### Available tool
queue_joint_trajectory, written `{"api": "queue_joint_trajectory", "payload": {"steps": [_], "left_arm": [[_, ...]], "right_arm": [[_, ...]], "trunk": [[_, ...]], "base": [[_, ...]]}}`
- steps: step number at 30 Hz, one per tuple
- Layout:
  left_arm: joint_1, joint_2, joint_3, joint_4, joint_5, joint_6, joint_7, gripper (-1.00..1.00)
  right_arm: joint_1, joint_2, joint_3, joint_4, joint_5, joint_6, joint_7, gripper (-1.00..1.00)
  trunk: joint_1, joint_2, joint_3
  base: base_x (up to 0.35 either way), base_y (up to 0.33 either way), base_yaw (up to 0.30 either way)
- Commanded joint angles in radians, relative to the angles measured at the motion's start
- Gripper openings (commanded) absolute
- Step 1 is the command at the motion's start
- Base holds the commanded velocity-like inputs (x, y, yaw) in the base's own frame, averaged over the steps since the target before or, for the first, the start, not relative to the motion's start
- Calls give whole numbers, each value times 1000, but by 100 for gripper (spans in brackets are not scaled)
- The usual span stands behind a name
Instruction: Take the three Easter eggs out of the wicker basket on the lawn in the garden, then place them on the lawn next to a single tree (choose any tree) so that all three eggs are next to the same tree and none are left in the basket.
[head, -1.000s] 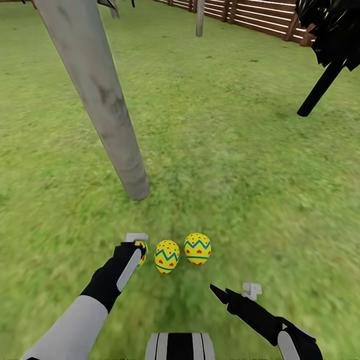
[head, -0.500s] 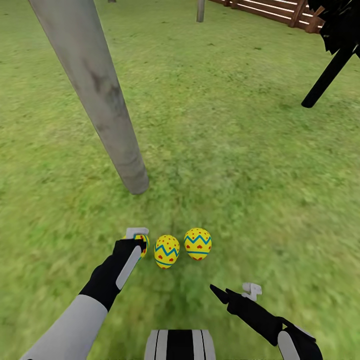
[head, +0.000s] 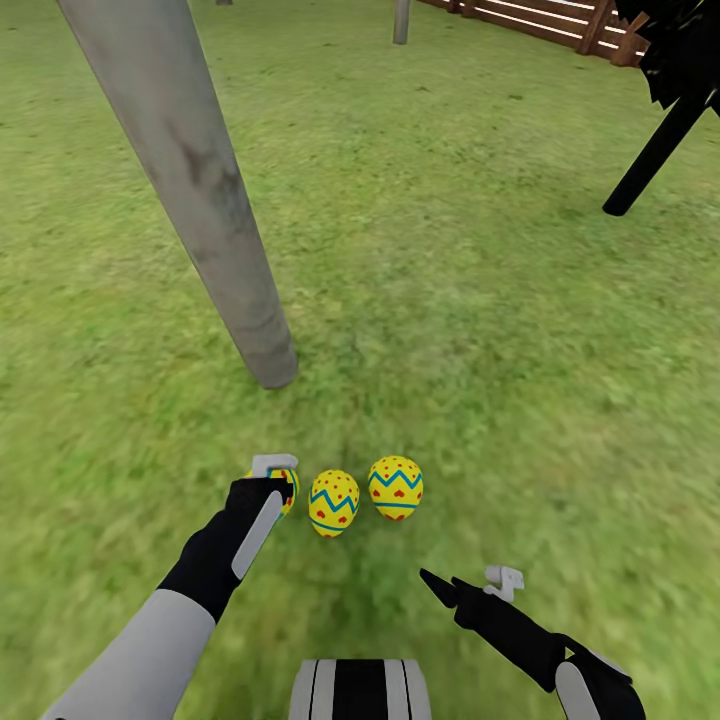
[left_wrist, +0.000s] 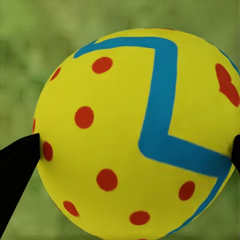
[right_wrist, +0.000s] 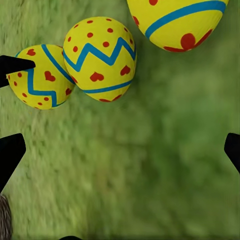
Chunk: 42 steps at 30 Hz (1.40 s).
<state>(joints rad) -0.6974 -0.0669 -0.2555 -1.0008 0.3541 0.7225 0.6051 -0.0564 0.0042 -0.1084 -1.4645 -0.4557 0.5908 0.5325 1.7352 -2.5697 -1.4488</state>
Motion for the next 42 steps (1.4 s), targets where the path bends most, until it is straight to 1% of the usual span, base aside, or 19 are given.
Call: {"api": "queue_joint_trajectory", "payload": {"steps": [1,2,21,34,36,39,42], "left_arm": [[-1,1,-2,-1,10,2,10,-100],[-1,1,-2,-1,10,2,10,100],[-1,1,3,-1,11,2,7,100],[-1,0,11,12,13,11,4,100],[-1,0,12,14,12,21,6,100],[-1,-1,14,15,12,56,8,100],[-2,-1,14,15,14,70,8,100]], "right_arm": [[0,0,-2,0,-6,7,1,100],[0,0,-2,0,-6,7,1,100],[0,0,-2,0,-8,7,1,100],[0,0,-2,0,-7,7,1,100],[0,0,-2,0,-8,7,1,100],[0,0,-2,0,-8,7,1,100],[0,0,-2,0,-7,7,1,100]], "trunk": [[0,0,-1],[0,0,-1],[0,0,-1],[-6,3,50],[-7,3,57],[-8,4,69],[-10,5,81]], "base": [[0,0,0],[0,0,0],[0,0,0],[0,0,0],[0,0,0],[0,0,0],[-5,0,0]]}}
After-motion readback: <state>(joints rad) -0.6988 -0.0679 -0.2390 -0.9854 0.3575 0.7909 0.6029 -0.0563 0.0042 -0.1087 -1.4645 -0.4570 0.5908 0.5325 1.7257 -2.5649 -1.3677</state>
